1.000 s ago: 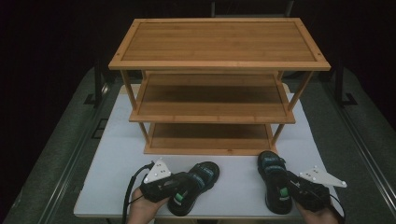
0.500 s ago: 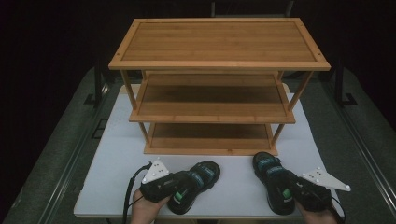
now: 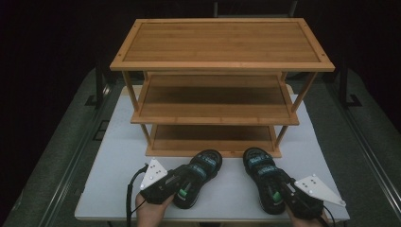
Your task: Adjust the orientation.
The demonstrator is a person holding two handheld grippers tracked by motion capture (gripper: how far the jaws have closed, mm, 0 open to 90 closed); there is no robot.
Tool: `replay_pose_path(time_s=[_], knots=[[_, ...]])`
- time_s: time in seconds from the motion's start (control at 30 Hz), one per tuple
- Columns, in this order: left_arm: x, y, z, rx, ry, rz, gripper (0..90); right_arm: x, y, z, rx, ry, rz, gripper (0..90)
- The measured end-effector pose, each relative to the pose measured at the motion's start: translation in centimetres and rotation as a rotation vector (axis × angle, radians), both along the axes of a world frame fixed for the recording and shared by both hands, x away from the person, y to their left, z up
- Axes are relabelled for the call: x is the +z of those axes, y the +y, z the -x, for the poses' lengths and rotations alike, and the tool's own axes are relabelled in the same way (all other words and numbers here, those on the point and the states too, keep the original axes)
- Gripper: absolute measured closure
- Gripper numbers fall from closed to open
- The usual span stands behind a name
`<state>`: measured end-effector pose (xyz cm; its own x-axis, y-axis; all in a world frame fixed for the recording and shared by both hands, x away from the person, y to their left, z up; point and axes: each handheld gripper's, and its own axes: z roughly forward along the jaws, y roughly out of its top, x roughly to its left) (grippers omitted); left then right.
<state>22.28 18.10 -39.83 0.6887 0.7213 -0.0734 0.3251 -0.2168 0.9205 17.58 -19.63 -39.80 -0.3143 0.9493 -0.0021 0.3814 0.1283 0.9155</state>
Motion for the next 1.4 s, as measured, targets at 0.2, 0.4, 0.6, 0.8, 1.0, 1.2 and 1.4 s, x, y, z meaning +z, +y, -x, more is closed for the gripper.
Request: replay_pose_path(time_s=[0.2,0.4,0.6,0.8,1.0,1.2,1.4], knots=[[0.2,-1.4,0.2,0.052,-0.046,0.017,80.5,0.4,2.4,-0.4,-0.006,-0.059,-0.018,82.2],[0.3,-2.1,-0.2,0.128,-0.084,0.064,80.5,0.9,4.6,-1.6,-0.036,-0.085,-0.052,82.1],[0.5,-2.6,-1.1,0.197,-0.123,0.079,80.5,1.5,6.2,-2.5,-0.057,-0.120,-0.064,82.1],[0.5,-3.1,-1.7,0.240,-0.139,0.090,80.5,1.4,7.1,-3.5,-0.088,-0.130,-0.081,82.1],[0.4,-4.1,-2.6,0.274,-0.164,0.085,80.4,1.2,8.1,-4.6,-0.126,-0.141,-0.091,82.1],[0.1,-4.8,-3.4,0.309,-0.190,0.087,80.4,1.0,8.8,-5.8,-0.154,-0.159,-0.086,82.0],[-0.3,-5.4,-4.4,0.338,-0.192,0.095,80.3,0.8,9.7,-6.8,-0.175,-0.161,-0.091,81.9]])
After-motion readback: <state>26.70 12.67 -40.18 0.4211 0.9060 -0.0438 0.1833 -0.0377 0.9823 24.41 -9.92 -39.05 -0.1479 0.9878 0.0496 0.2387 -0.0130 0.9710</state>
